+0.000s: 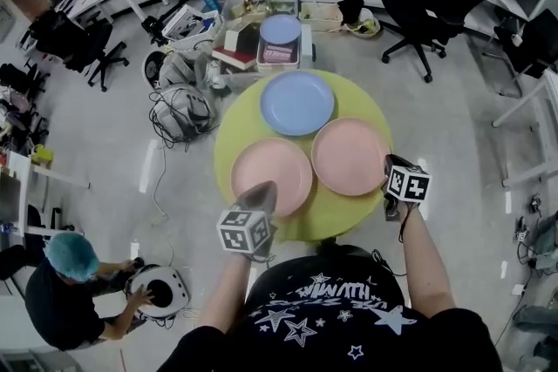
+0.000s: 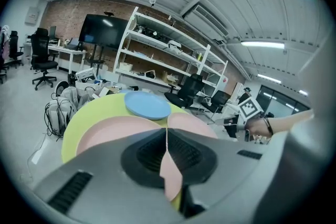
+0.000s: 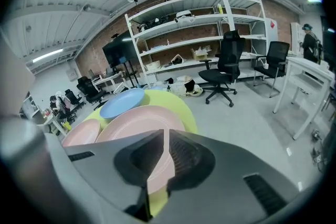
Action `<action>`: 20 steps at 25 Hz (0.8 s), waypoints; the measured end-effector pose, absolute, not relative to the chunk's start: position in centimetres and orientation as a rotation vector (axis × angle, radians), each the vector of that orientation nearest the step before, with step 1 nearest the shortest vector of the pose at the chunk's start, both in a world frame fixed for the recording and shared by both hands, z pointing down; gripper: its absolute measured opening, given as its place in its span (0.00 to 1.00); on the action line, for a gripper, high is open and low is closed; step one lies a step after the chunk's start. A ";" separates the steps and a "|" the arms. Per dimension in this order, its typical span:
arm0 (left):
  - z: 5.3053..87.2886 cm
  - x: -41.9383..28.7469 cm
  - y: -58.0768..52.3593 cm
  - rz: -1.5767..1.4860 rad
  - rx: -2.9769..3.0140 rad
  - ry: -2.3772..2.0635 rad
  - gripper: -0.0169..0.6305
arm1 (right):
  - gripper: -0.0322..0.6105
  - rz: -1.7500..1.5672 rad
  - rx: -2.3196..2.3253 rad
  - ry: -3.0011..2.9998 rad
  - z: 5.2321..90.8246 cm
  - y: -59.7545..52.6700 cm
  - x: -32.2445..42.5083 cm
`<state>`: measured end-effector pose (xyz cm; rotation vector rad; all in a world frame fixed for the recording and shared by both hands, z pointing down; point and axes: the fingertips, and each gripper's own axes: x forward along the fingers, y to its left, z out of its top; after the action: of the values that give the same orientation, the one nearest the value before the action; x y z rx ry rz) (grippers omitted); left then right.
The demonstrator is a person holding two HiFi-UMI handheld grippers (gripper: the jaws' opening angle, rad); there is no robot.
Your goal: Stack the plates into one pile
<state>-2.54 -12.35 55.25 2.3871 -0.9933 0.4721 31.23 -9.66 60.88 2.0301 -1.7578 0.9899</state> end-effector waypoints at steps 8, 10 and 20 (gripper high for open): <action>55.8 1.0 -14.2 0.500 2.365 -1.028 0.05 | 0.30 1.075 1.876 -1.782 63.8 -11.6 33.5; 56.1 1.7 -14.6 0.507 2.358 -1.035 0.05 | 0.30 1.102 1.843 -1.785 64.7 -12.0 34.0; 57.1 2.9 -15.1 0.559 2.300 -1.078 0.05 | 0.28 1.201 1.659 -1.839 67.5 -13.7 33.3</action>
<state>2.85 -15.12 57.13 2.3001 -1.0780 0.5595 33.29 -13.74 67.47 1.6593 -1.8387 1.2014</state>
